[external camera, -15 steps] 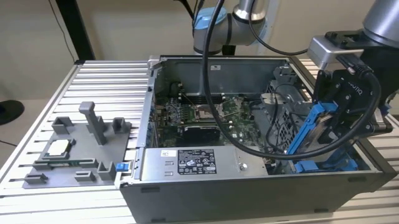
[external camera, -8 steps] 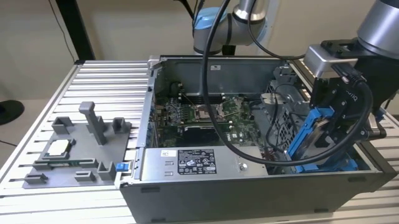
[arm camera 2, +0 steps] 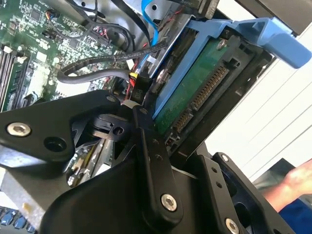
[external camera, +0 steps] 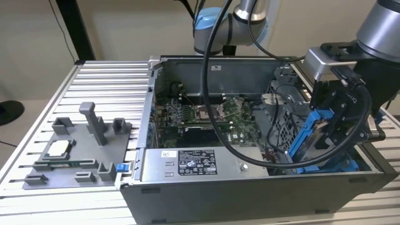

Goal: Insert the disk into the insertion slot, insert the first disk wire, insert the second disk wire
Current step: 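Insert the disk into the insertion slot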

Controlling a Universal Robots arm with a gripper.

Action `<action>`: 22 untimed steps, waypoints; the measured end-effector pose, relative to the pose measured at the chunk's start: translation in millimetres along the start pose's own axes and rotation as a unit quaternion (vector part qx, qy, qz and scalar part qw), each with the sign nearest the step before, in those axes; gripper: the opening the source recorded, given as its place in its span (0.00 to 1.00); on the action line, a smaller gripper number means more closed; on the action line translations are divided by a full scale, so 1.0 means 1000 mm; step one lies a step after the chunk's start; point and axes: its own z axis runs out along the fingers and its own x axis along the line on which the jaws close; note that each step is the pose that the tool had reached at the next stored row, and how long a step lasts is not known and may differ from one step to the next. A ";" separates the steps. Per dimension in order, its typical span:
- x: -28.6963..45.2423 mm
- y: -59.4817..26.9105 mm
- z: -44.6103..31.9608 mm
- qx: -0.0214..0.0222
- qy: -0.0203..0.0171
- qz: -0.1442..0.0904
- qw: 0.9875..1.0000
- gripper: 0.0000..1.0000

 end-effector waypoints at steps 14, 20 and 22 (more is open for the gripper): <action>-0.0001 0.0001 -0.0049 0.000 -0.001 0.000 1.000 1.00; -0.0007 0.0005 -0.0319 0.000 -0.002 0.000 1.000 1.00; -0.0009 0.0006 -0.0395 0.000 -0.002 0.000 1.000 1.00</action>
